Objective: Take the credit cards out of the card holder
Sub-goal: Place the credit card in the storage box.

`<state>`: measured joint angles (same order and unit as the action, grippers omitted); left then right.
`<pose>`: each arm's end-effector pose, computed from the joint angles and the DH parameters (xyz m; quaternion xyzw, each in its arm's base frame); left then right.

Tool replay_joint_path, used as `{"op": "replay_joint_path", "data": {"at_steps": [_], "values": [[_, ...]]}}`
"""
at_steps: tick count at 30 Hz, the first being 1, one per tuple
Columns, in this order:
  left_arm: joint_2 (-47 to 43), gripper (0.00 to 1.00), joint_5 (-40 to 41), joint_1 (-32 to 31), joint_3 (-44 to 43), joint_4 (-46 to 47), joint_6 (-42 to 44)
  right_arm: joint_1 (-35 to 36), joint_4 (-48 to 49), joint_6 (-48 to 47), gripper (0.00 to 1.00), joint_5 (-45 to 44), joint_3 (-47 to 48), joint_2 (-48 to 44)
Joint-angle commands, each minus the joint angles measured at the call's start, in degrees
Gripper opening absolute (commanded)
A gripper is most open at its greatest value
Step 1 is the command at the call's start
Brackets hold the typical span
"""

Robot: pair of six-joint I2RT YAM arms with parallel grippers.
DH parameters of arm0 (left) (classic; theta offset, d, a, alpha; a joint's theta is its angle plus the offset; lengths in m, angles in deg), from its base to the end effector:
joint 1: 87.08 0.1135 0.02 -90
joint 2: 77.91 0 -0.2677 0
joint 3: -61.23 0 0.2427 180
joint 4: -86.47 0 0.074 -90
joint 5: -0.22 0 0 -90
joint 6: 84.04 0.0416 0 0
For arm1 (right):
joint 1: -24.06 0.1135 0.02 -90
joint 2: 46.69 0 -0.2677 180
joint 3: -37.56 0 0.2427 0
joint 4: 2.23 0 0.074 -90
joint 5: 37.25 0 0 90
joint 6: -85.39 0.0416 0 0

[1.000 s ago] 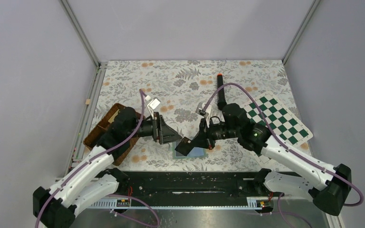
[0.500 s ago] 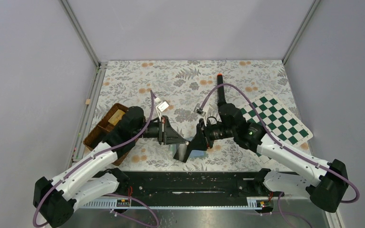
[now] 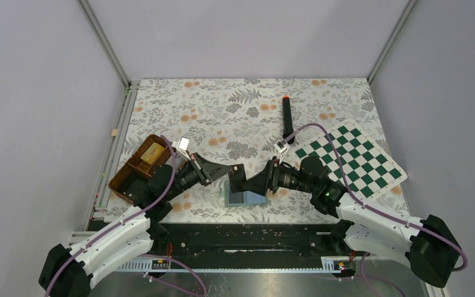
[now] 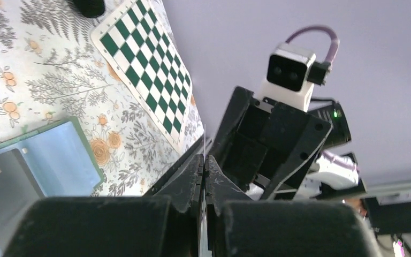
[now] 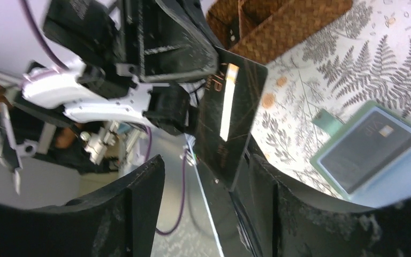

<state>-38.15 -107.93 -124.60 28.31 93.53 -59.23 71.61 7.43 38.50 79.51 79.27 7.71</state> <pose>0.1259 -0.1130 0.2562 -0.0581 0.7034 -0.6159 0.3500 0.1292 0.1690 0.2720 -0.1865 0.6992 0.5942 0.3513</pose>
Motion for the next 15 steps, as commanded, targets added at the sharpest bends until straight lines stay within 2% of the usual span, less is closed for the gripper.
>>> {"op": "replay_joint_path", "data": {"at_steps": [1, 5, 7, 10, 13, 15], "values": [[-0.12, 0.00, 8.35, 0.08, 2.09, 12.84, -7.50, -0.26, 22.82, 11.61, 0.63, -3.95, -3.07, 1.53], [-0.40, 0.00, 9.63, 0.05, 4.62, 16.60, -8.90, -0.31, 24.77, 13.00, 0.53, -4.52, -3.15, 3.43], [-0.46, 0.00, 10.22, 0.00, 5.97, 18.76, -9.64, -0.27, 24.81, 13.57, 0.55, -4.49, -2.84, 4.31], [-0.78, 0.00, 11.27, 0.02, 7.51, 21.51, -10.30, -0.29, 24.37, 14.11, 0.65, -5.35, -3.01, 5.07], [-0.72, 0.00, 11.20, -0.01, 7.73, 22.55, -10.40, -0.22, 23.61, 14.43, 0.65, -6.02, -2.55, 5.16], [-0.38, 0.00, 10.89, 0.01, 7.80, 23.48, -10.55, -0.26, 22.80, 14.52, 0.59, -6.04, -1.73, 5.53]]}}
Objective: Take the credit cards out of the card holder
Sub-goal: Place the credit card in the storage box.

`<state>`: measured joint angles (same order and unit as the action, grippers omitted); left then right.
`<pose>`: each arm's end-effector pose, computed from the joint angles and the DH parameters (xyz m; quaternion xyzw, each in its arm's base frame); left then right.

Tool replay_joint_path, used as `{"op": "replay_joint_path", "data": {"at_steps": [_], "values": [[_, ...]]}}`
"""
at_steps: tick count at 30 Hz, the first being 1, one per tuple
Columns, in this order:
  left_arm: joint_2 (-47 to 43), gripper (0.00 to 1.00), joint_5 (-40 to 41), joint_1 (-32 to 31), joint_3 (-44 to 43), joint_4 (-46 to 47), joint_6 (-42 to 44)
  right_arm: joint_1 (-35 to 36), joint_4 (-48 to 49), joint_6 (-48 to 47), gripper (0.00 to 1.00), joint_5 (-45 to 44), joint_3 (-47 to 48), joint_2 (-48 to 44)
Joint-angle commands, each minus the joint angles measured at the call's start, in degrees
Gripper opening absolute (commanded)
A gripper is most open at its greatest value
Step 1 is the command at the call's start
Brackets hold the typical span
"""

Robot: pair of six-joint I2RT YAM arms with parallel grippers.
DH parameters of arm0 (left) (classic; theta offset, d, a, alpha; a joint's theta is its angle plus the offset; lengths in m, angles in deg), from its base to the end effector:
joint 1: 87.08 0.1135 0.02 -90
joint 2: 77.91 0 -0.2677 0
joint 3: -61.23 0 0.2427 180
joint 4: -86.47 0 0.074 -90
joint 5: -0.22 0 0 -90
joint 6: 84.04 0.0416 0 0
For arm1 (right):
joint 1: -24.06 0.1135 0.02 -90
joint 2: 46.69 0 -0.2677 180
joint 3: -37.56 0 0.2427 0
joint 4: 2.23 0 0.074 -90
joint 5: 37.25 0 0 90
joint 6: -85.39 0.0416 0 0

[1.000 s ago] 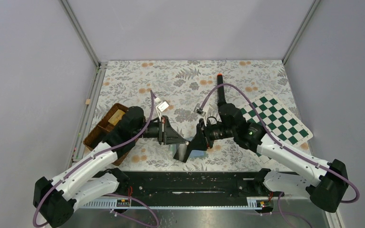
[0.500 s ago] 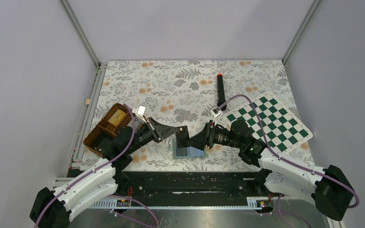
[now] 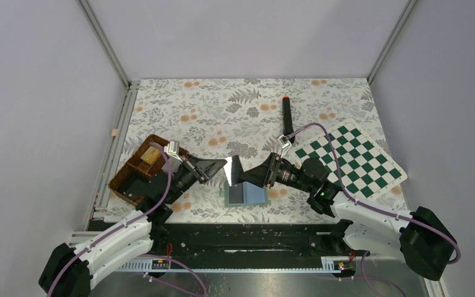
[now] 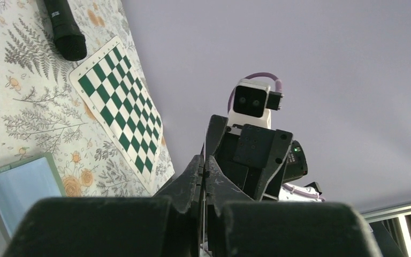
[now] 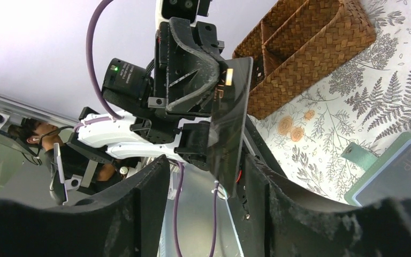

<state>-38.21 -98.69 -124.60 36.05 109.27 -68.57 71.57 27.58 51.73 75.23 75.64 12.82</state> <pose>0.1253 -0.1043 0.2402 -0.1513 0.6372 -0.6537 0.3792 0.1378 0.1740 0.2719 -0.0977 0.6505 0.6630 0.3575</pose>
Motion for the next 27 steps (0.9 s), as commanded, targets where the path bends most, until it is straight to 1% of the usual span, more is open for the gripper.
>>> {"op": "replay_joint_path", "data": {"at_steps": [1, 3, 5, 6, 7, 10, 11, 12, 13, 14, 15, 16, 17, 19, 22, 25, 27], "values": [[-0.06, 0.00, 1.51, 0.05, 0.05, 8.31, -1.40, -0.22, 2.63, 1.39, 0.54, -1.72, 2.19, 0.69], [0.26, 0.00, 1.36, -0.01, 0.19, 9.36, -1.81, -0.23, 3.10, 2.05, 0.46, -1.61, 2.52, 1.49], [0.31, 0.00, 1.62, -0.01, 0.36, 10.12, -2.06, -0.21, 4.24, 2.77, 0.42, -1.04, 2.79, 2.55], [0.21, 0.00, 1.62, 0.03, 0.41, 10.04, -2.04, -0.26, 4.60, 2.92, 0.38, -0.68, 2.84, 3.12], [0.12, 0.00, 1.68, -0.01, 0.35, 9.74, -2.03, -0.27, 4.85, 3.08, 0.32, -0.41, 2.88, 3.53], [0.16, 0.01, -0.30, 0.03, -0.81, 8.10, -1.41, -0.42, 5.45, 1.84, 0.04, 0.73, 2.91, 3.91], [0.23, 0.09, -2.16, 0.16, -1.79, 6.70, -0.25, -0.89, 5.19, 1.04, 0.00, 1.81, 2.92, 3.68], [0.17, 0.20, -4.50, 0.56, -3.53, 3.53, 1.73, -2.10, 4.58, 0.14, 0.00, 3.27, 3.11, 3.29], [-0.57, 0.32, -6.82, 1.19, -6.16, -2.21, 5.49, -3.38, 3.67, -1.15, 0.00, 6.18, 3.47, 2.88], [-1.23, 0.44, -8.63, 1.87, -9.23, -10.08, 9.11, -4.71, 2.16, -2.59, 0.00, 10.02, 4.17, 2.50], [-1.87, 0.54, -9.13, 2.21, -12.88, -19.23, 12.87, -5.97, 0.39, -4.02, 0.00, 15.41, 5.10, 2.27], [-2.32, 0.60, -9.23, 2.27, -16.41, -26.64, 17.08, -6.85, -1.53, -5.45, 0.00, 20.03, 6.01, 2.32], [-2.50, 0.62, -9.93, 2.27, -19.46, -32.76, 21.24, -7.44, -3.33, -6.66, 0.00, 24.03, 7.23, 2.62], [-2.17, 0.64, -13.08, 2.28, -24.21, -40.66, 26.72, -7.95, -5.86, -8.42, 0.00, 29.27, 8.36, 2.82], [-0.53, 0.64, -17.42, 2.27, -30.51, -50.66, 32.67, -7.91, -1.64, -6.79, 0.00, 35.85, 8.31, 3.51], [1.38, 0.63, -23.19, 2.28, -34.83, -55.84, 36.59, -7.94, 0.35, -5.72, 0.00, 41.10, 9.20, 4.83], [2.88, 0.59, -28.50, 2.30, -36.14, -56.82, 37.74, -7.91, 0.70, -5.68, 0.00, 42.93, 9.70, 5.36]]}}
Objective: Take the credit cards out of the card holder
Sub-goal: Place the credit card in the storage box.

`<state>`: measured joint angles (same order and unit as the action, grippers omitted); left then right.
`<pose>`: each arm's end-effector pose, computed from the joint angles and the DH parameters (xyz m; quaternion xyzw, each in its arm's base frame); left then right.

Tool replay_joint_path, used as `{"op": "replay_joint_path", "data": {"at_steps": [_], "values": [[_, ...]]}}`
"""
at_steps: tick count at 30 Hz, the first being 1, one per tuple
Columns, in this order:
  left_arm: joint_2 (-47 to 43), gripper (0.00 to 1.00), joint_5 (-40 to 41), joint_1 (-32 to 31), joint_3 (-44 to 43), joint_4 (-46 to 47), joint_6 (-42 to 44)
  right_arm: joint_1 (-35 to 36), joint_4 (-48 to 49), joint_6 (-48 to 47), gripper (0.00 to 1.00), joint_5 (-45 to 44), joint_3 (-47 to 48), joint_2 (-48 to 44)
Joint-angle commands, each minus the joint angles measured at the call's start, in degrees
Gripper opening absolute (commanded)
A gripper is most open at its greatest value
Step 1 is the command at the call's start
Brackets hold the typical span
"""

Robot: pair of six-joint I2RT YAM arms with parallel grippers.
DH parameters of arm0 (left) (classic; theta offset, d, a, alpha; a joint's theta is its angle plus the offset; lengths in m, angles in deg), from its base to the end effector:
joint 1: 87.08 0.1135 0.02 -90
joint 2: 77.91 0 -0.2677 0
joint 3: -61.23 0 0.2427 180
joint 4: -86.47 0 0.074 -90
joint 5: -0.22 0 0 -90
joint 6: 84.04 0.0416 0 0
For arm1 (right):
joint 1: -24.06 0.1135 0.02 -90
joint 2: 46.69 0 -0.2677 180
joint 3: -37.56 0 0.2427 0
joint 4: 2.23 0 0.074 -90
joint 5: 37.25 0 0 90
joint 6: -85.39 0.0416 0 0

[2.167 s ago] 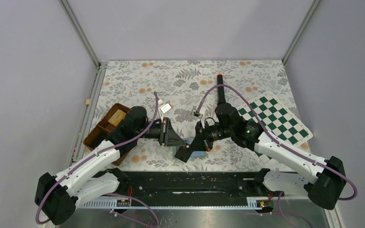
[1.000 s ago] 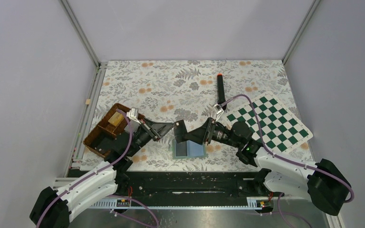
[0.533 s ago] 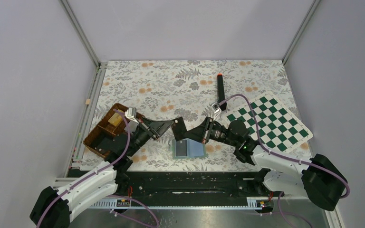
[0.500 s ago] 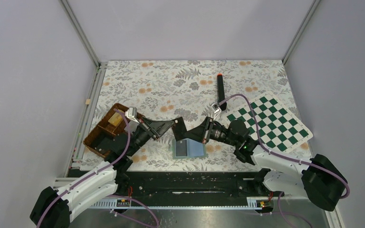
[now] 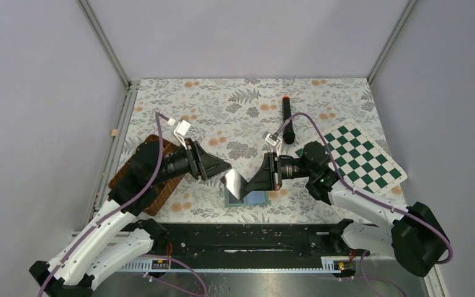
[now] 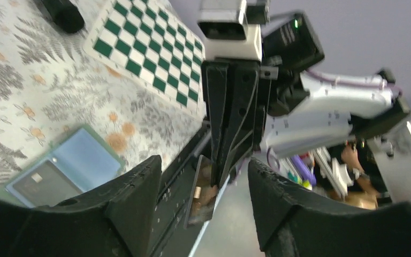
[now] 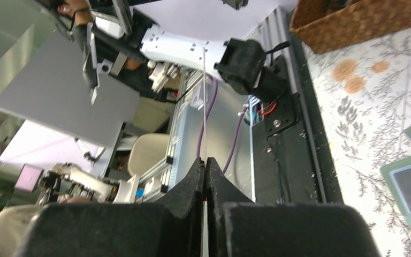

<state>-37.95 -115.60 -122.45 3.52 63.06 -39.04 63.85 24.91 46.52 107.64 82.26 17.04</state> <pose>0.1174 -0.1056 0.3484 0.0888 0.7325 -0.5487 0.3931 0.1533 0.1720 0.2882 -0.2890 0.6131 0.6896 0.2549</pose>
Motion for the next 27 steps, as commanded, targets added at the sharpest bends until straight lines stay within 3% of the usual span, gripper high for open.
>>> {"op": "replay_joint_path", "data": {"at_steps": [1, 4, 10, 16, 18, 20, 24, 27], "values": [[3.33, 0.56, -14.15, 0.15, -4.03, -10.67, 8.39, -0.21, 3.94, -0.24, 0.00, 11.08, 3.03, 1.20], [4.68, 0.47, -18.99, 0.16, -4.78, -10.91, 8.54, -0.27, 4.51, 0.01, 0.00, 11.66, 3.04, 0.87], [4.60, 0.32, -20.24, 0.15, -5.15, -11.33, 8.60, -0.24, 4.62, -0.23, 0.00, 11.46, 1.90, 0.75], [5.62, 0.04, -21.71, 0.13, -4.53, -8.80, 7.00, -0.24, 4.34, -0.15, 0.02, 11.68, 1.93, 0.90], [5.74, 0.00, -21.63, 0.15, -3.82, -7.36, 6.20, -0.23, 4.42, -0.02, 0.05, 11.17, 1.85, 1.04], [5.17, 0.00, -19.02, 0.30, -3.12, -6.74, 5.73, -0.24, 4.15, 0.20, 0.21, 10.05, 1.66, 1.00], [3.90, 0.00, -13.96, 2.48, -2.09, -5.96, 3.83, -0.25, 2.41, -0.37, 0.69, 3.28, 0.85, -2.40], [3.04, 0.00, -9.54, 5.95, -2.08, -6.82, 1.65, -0.30, -4.46, -3.63, 0.78, -5.28, -0.29, -9.17]]}}
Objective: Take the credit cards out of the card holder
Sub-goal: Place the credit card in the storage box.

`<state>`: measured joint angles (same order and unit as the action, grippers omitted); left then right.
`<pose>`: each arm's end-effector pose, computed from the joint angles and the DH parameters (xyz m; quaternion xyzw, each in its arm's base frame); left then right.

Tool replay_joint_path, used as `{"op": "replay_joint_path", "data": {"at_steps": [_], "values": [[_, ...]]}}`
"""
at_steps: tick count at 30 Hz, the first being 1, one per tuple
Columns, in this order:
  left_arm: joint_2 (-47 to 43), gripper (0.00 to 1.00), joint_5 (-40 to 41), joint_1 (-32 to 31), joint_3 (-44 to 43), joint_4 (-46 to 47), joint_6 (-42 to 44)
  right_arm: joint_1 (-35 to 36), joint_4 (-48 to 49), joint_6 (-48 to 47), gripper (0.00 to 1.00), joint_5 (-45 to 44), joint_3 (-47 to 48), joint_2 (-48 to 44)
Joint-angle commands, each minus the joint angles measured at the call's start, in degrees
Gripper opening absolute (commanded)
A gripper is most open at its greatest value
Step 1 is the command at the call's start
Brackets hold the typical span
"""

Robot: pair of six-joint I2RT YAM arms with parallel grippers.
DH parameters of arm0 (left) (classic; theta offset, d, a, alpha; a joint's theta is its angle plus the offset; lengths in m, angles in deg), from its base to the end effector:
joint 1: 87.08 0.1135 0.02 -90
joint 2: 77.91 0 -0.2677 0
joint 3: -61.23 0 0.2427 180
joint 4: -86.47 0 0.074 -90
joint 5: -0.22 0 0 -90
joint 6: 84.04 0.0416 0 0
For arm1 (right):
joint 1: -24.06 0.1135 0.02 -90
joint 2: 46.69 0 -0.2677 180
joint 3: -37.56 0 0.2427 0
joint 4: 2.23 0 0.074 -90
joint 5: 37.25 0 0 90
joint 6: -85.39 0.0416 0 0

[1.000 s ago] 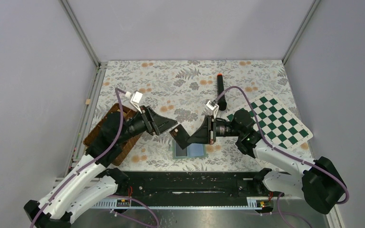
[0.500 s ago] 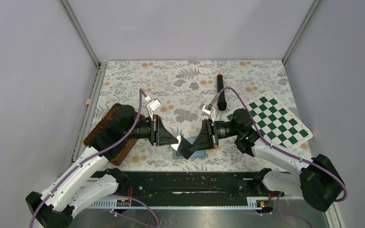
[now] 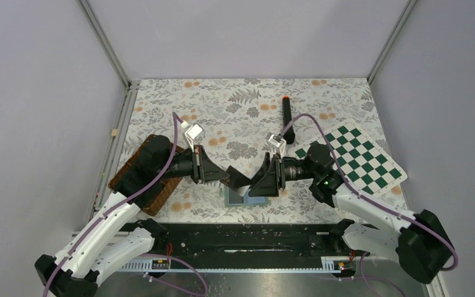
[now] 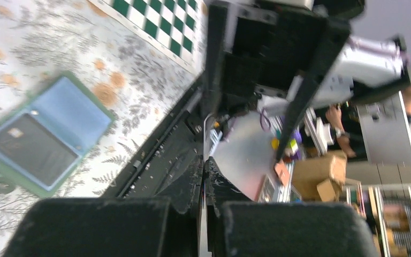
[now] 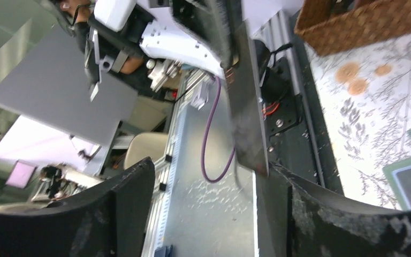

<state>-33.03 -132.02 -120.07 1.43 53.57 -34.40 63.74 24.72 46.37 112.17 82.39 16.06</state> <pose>0.1228 -0.1130 0.3325 0.1629 0.7666 -0.5613 0.2658 0.1482 0.1695 0.2917 -0.3196 0.5983 0.6960 0.2356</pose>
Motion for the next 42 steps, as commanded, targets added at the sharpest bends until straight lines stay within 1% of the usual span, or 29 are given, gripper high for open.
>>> {"op": "replay_joint_path", "data": {"at_steps": [1, 3, 4, 6, 8, 11, 17, 19, 20, 23, 27, 31, 34, 36, 38, 42], "values": [[-2.38, 0.00, 9.51, 5.17, -0.07, 1.62, -3.69, -0.17, -7.47, -4.84, 0.79, -12.39, -0.76, -10.35], [-3.17, 0.00, 14.80, 8.92, -0.10, -0.68, -5.07, -0.21, -13.07, -6.96, 0.83, -17.35, -1.34, -15.10], [-3.67, 0.00, 17.87, 10.96, 0.00, -2.43, -5.75, -0.16, -14.44, -7.44, 0.87, -18.90, -1.95, -16.98], [-4.85, 0.00, 24.94, 15.61, 0.24, -6.72, -6.92, -0.21, -15.50, -7.80, 0.98, -22.13, -3.34, -20.48], [-6.60, 0.00, 33.43, 19.93, 0.70, -11.73, -8.19, -0.16, -17.54, -8.25, 0.99, -25.58, -4.32, -23.26], [-10.76, 0.00, 45.96, 24.45, 1.88, -16.49, -9.42, -0.14, -22.00, -9.82, 0.99, -29.65, -4.93, -25.32], [-21.29, 0.00, 74.39, 25.44, 2.97, -23.20, -13.33, -0.14, -26.46, -10.78, 0.99, -30.83, -6.98, -24.77], [-23.59, 0.00, 81.20, 25.46, 3.20, -25.51, -14.57, -0.14, -27.66, -11.75, 0.99, -30.37, -6.14, -24.76], [-24.73, 0.00, 82.76, 25.50, 3.36, -26.78, -15.31, -0.18, -29.02, -12.43, 0.99, -30.60, -5.13, -24.70], [-26.23, 0.00, 85.17, 25.56, 3.31, -28.75, -16.33, -0.15, -34.13, -14.20, 0.99, -31.44, -2.35, -24.48], [-26.68, 0.00, 89.83, 25.60, 2.19, -31.58, -16.18, -0.15, -35.10, -13.87, 0.99, -30.67, -1.44, -23.86], [-24.85, 0.00, 88.98, 25.52, 0.75, -29.39, -13.90, -0.15, -35.35, -12.82, 0.99, -30.56, -1.12, -23.78], [-19.64, 0.00, 85.36, 26.09, -0.14, -29.01, -14.01, -0.20, -37.11, -13.80, 0.99, -29.99, 0.70, -23.54], [-16.79, 0.00, 81.78, 28.41, -0.51, -30.03, -14.99, -0.16, -40.35, -16.41, 0.99, -29.89, 3.12, -22.95], [-16.22, 0.00, 75.53, 32.37, -0.16, -28.79, -13.14, -0.20, -45.87, -19.41, 0.99, -30.19, 5.56, -22.23], [-16.52, 0.00, 63.42, 45.51, 0.00, -27.98, -4.84, -0.23, -49.38, -22.61, 1.00, -29.76, 8.14, -21.33]]}}
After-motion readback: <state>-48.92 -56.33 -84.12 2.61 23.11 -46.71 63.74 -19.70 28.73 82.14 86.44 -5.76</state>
